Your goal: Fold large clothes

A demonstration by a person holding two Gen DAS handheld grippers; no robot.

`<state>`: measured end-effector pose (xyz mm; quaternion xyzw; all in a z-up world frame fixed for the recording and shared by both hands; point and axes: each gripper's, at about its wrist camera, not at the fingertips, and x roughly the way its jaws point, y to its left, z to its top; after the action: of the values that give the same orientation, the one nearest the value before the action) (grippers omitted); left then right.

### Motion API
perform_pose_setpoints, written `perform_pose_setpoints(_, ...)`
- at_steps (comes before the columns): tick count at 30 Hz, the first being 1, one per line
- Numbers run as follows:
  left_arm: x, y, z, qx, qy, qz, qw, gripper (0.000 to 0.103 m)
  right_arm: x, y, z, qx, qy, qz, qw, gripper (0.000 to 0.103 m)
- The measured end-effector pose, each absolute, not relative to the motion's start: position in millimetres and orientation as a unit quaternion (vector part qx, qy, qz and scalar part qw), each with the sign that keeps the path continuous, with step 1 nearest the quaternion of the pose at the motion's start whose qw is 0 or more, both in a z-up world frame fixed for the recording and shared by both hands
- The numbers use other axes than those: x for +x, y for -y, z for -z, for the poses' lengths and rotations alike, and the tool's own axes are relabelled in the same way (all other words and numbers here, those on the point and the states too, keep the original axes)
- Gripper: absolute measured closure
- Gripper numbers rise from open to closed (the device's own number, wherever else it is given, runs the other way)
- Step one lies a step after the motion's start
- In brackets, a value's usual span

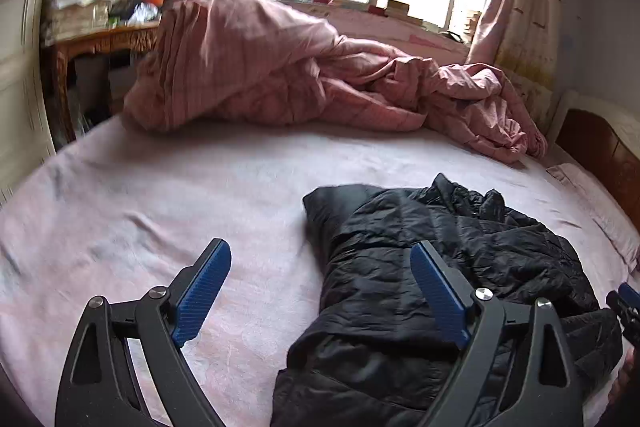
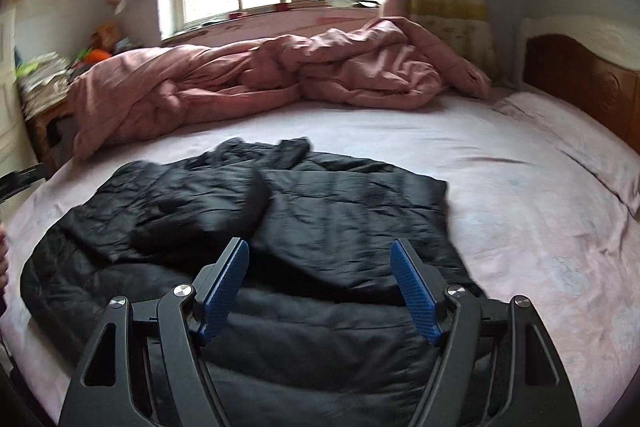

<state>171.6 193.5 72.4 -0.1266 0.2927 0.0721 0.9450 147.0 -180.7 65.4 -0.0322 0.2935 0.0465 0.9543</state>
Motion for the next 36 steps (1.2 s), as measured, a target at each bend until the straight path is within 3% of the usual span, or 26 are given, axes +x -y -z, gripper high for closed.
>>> perform_pose_setpoints(9, 201.1, -186.7, 16.4, -0.121, -0.415, -0.083, 0.898, 0.018, 184.3, 40.5, -54.7, -0.119, -0.357, -0.141, 0.916, 0.028)
perform_pose_setpoints(13, 200.8, -180.5, 12.4, -0.112, -0.407, -0.083, 0.903, 0.018, 223.9, -0.9, -29.5, -0.118, -0.443, -0.138, 0.878, 0.028)
perform_pose_setpoints(17, 199.5, -178.6, 11.8, -0.114, -0.408, -0.081, 0.902, 0.018, 247.7, -15.5, -9.8, -0.187, -0.441, -0.077, 0.875, 0.030)
perform_pose_setpoints(18, 200.7, -178.2, 12.1, -0.112, -0.408, -0.082, 0.902, 0.018, 251.8, -7.3, -13.4, -0.178, -0.425, -0.056, 0.886, 0.045)
perform_pose_setpoints(19, 201.0, -179.9, 13.6, -0.110, -0.408, -0.083, 0.903, 0.018, 252.6, -0.3, -19.0, -0.158, -0.418, -0.051, 0.893, 0.053)
perform_pose_setpoints(21, 199.7, -179.1, 14.3, -0.106, -0.406, -0.085, 0.904, 0.018, 257.9, 32.2, -37.7, -0.106, -0.395, -0.036, 0.912, 0.087)
perform_pose_setpoints(22, 199.7, -181.7, 13.3, -0.106, -0.406, -0.085, 0.904, 0.018, 260.1, 42.2, -44.8, -0.100, -0.382, -0.023, 0.919, 0.093)
perform_pose_setpoints(26, 197.7, -182.3, 10.3, -0.106, -0.398, -0.087, 0.907, 0.017, 267.8, 96.4, -73.6, -0.112, -0.311, 0.050, 0.942, 0.098)
perform_pose_setpoints(36, 194.5, -167.1, 4.5, -0.060, -0.382, -0.100, 0.917, 0.015, 276.3, 233.9, -106.4, -0.066, -0.251, 0.145, 0.955, 0.101)
